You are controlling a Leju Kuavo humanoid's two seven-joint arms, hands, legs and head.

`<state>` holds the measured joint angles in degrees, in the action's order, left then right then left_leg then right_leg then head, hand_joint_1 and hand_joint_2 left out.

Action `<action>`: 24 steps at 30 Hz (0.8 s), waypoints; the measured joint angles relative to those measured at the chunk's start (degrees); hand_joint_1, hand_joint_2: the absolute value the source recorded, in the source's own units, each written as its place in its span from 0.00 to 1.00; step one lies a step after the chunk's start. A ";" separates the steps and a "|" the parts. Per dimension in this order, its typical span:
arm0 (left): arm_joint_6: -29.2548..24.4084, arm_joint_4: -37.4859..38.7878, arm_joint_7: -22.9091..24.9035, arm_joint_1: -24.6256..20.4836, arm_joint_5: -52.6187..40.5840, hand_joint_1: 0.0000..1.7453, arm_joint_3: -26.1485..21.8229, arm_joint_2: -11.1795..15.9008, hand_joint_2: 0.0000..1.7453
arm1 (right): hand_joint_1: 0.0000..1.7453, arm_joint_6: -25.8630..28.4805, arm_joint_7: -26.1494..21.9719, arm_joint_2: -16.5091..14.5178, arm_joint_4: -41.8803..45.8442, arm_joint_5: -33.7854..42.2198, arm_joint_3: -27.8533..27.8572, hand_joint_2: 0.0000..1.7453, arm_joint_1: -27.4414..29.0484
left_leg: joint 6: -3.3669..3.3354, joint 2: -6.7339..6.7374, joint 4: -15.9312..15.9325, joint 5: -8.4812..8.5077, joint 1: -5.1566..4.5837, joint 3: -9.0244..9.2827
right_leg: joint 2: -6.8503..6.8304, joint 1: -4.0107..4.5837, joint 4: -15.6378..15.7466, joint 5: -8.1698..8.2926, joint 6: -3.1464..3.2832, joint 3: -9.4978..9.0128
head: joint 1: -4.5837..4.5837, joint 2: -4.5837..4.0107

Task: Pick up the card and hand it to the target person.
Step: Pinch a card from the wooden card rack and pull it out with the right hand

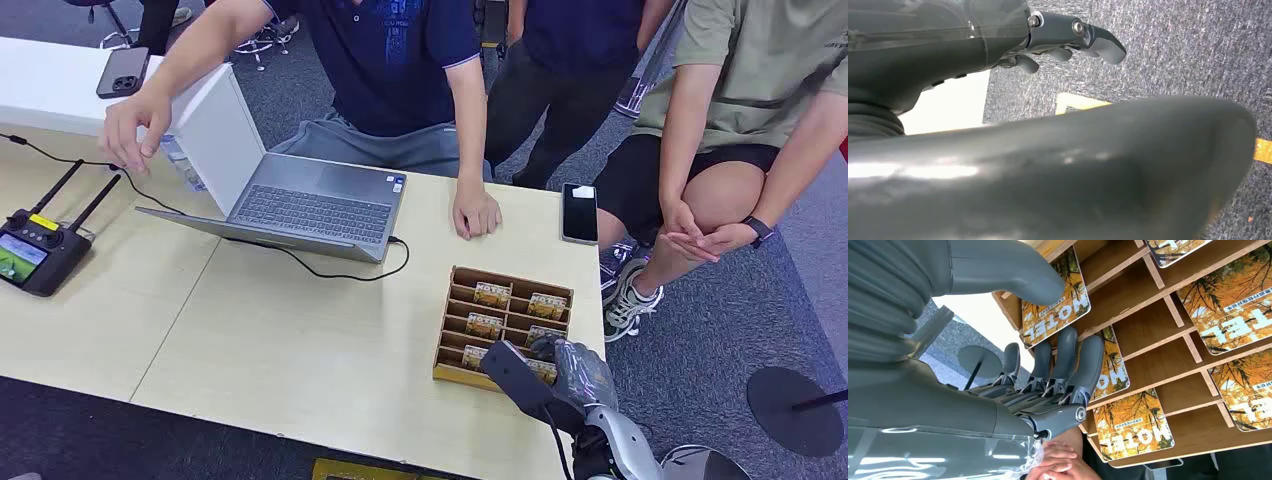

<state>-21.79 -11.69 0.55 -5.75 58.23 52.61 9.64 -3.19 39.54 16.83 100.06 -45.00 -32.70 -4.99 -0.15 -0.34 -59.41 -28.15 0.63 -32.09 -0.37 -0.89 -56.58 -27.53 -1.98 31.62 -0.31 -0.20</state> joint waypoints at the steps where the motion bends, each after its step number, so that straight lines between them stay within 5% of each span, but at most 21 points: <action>1: 0.00 0.00 0.00 0.00 0.00 0.00 0.00 0.00 0.00 | 1.00 0.00 0.00 0.00 0.00 0.00 0.00 1.00 0.00 | 0.00 0.00 0.00 0.00 0.00 0.00 | 0.00 0.00 0.00 0.00 0.00 0.00 | 0.00 0.00; 24: -0.08 0.00 -0.02 0.00 -0.21 0.00 -0.02 0.02 0.00 | 1.00 0.00 0.01 0.00 -0.02 0.01 0.00 1.00 -0.01 | 0.00 0.00 0.00 0.00 0.00 0.00 | 0.00 0.00 0.00 0.00 0.00 0.00 | 0.02 0.00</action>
<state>-21.87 -11.69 0.52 -5.75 58.02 52.59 9.66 -3.19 39.55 16.83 100.04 -44.99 -32.70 -5.01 -0.15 -0.34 -59.41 -28.15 0.63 -32.09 -0.37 -0.89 -56.58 -27.53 -1.98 31.62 -0.28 -0.20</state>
